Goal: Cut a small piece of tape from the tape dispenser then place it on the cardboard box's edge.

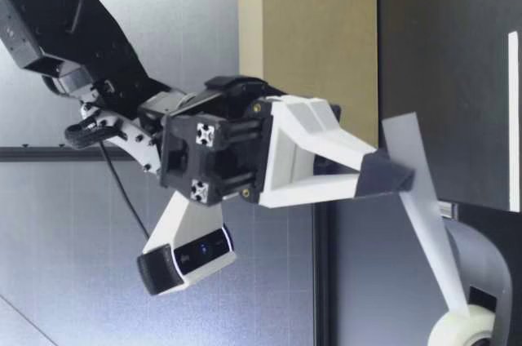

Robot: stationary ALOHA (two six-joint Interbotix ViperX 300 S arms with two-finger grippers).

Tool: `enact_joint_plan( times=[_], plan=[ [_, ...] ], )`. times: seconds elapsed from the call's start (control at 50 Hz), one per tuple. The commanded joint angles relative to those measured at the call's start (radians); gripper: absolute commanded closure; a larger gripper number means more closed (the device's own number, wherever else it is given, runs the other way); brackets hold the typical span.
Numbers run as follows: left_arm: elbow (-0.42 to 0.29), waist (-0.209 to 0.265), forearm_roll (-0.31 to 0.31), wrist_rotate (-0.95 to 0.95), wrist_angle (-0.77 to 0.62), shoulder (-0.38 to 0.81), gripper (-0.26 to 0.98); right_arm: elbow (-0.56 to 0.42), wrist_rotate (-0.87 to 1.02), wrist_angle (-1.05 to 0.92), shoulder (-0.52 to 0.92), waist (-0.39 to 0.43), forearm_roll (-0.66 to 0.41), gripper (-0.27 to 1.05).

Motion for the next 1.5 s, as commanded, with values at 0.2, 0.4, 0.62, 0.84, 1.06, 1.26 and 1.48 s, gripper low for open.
enact_joint_plan(
  times=[0.2,0.4,0.62,0.84,1.06,1.26,1.48],
  plan=[
    [-0.011,0.002,-0.002,-0.002,-0.009,0.005,0.85,0.028,-0.005,-0.038,-0.044,-0.005,0.003,0.86],
    [-0.002,0.002,-0.002,-0.003,-0.009,0.006,0.85,0.071,-0.008,-0.109,-0.026,-0.008,0.0,0.86],
    [0.0,0.002,-0.005,-0.005,-0.009,0.009,0.84,0.121,-0.011,-0.181,-0.017,-0.009,-0.023,0.86],
    [-0.002,0.002,-0.017,-0.005,-0.009,0.015,0.84,0.155,-0.012,-0.221,-0.029,-0.014,-0.029,0.86],
    [-0.002,0.002,-0.026,-0.008,-0.009,0.064,0.84,0.156,-0.009,-0.244,-0.147,-0.015,-0.084,0.86],
    [-0.049,0.002,-0.087,-0.005,-0.026,0.224,0.84,0.164,0.012,-0.276,-0.321,-0.003,-0.245,0.86],
    [-0.11,0.002,-0.103,-0.006,-0.091,0.36,0.74,0.186,0.048,-0.302,-0.407,0.034,-0.341,0.86]
  ],
)
